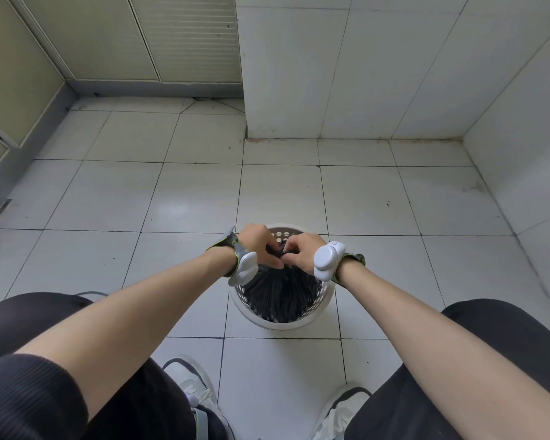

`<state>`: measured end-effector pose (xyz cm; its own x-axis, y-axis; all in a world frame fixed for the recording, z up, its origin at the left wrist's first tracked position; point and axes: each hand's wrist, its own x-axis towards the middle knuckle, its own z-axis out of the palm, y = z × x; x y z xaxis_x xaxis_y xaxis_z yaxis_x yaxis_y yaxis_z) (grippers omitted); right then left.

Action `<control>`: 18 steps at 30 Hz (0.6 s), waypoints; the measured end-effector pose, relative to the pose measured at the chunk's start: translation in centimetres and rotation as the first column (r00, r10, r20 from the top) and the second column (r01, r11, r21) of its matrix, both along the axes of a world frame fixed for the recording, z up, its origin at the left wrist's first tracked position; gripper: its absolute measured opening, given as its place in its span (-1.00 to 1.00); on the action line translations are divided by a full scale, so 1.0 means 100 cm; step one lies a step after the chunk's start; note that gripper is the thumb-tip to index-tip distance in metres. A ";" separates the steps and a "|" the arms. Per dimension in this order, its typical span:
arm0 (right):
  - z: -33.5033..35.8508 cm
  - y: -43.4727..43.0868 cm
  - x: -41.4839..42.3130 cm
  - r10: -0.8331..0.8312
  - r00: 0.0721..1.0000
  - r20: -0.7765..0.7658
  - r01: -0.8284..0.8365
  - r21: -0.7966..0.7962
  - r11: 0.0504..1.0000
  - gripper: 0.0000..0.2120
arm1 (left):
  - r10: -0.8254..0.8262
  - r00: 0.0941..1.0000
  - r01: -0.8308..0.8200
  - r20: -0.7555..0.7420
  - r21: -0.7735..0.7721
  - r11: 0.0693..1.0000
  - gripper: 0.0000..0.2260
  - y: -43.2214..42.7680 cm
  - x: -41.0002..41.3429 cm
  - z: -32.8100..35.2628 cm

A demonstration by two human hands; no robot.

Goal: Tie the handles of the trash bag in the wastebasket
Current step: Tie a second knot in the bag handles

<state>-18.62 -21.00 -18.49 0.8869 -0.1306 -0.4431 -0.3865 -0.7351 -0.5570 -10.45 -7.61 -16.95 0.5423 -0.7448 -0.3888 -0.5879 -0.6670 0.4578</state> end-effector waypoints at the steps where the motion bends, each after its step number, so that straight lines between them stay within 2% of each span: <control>1: 0.000 -0.001 0.000 0.002 1.000 -0.005 -0.002 0.009 1.000 -0.90 | -0.015 1.000 0.014 0.012 0.013 1.000 -0.78 0.000 -0.002 -0.001; 3: 0.001 -0.001 0.001 0.009 1.000 0.003 -0.009 0.017 1.000 -0.94 | -0.031 0.999 0.030 0.028 0.030 0.999 -0.82 0.000 -0.002 -0.002; 9: 0.004 -0.002 0.002 0.010 0.995 0.100 -0.012 0.025 1.000 -0.76 | -0.009 1.000 0.011 -0.022 0.088 0.996 -0.80 -0.003 -0.002 -0.002; 18: 0.013 -0.006 0.014 0.090 0.996 0.027 -0.087 -0.083 0.993 -0.74 | -0.050 0.997 0.059 -0.053 0.195 0.979 -0.75 -0.009 -0.004 0.002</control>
<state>-17.17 -21.58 -17.19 0.9094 -0.0856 -0.4070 -0.3019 -0.8090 -0.5044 -10.84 -8.48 -16.71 0.4800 -0.6793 -0.5551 -0.6065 -0.7142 0.3495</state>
